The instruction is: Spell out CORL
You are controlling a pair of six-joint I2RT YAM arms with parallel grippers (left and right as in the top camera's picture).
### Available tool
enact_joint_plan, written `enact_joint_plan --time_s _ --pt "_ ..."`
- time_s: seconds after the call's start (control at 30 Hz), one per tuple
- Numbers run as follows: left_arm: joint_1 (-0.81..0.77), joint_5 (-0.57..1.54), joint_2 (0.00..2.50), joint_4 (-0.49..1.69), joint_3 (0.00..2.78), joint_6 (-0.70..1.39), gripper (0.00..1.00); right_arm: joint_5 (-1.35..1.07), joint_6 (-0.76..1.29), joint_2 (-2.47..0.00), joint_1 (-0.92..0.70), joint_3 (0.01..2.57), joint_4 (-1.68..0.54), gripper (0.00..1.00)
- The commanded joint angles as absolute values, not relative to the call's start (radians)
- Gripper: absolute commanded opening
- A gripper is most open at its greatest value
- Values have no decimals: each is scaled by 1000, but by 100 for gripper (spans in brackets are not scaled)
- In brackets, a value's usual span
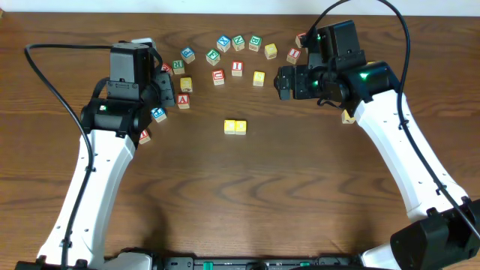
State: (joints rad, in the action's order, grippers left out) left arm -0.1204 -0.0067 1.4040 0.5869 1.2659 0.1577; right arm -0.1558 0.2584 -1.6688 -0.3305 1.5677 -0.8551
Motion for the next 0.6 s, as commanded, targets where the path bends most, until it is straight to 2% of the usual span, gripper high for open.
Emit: enact_joint_plan --time_s 0.0,0.13,0.27,0.57 --pt "-116 -19 1404 592 1261 154 56 -147 249 -1665 -313 1570 -855 99" --pt "-117 -19 1405 606 1261 154 68 -107 246 -1665 -305 1570 -861 99" --pt "-116 -19 1405 617 1261 154 75 -103 245 -1665 -288 1570 -877 99" --pt "-117 -19 1405 644 1261 154 76 -104 212 -1665 -280 1570 -876 99"
